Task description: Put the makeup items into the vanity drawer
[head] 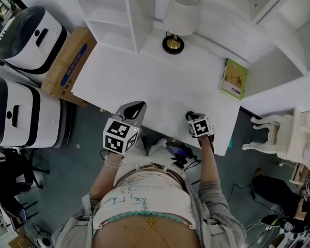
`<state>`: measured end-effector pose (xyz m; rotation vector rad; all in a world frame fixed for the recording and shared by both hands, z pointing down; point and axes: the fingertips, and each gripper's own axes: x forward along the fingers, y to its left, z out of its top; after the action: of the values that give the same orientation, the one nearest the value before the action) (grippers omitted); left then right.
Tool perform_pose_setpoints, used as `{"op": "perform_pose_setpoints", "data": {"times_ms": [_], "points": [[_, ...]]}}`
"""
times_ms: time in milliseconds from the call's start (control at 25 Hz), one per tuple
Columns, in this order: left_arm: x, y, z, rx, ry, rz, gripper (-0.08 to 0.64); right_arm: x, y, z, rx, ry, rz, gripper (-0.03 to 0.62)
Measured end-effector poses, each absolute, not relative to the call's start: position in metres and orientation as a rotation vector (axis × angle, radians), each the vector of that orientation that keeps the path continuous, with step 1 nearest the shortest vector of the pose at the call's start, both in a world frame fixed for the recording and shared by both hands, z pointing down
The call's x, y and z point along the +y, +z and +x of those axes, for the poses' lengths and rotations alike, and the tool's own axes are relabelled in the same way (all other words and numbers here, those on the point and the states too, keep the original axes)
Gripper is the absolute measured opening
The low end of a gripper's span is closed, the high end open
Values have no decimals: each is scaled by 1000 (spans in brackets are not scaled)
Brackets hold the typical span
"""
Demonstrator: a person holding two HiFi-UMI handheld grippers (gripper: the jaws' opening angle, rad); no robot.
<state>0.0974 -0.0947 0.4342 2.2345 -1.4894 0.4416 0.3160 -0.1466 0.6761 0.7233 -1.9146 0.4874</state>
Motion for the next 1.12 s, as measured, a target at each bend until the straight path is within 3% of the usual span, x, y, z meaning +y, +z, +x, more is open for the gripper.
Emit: {"op": "perform_pose_setpoints", "data": {"times_ms": [1120], "points": [[-86,438,110,-1510,397,2216,1,-133,602,308,-1999,392,633,29]]}}
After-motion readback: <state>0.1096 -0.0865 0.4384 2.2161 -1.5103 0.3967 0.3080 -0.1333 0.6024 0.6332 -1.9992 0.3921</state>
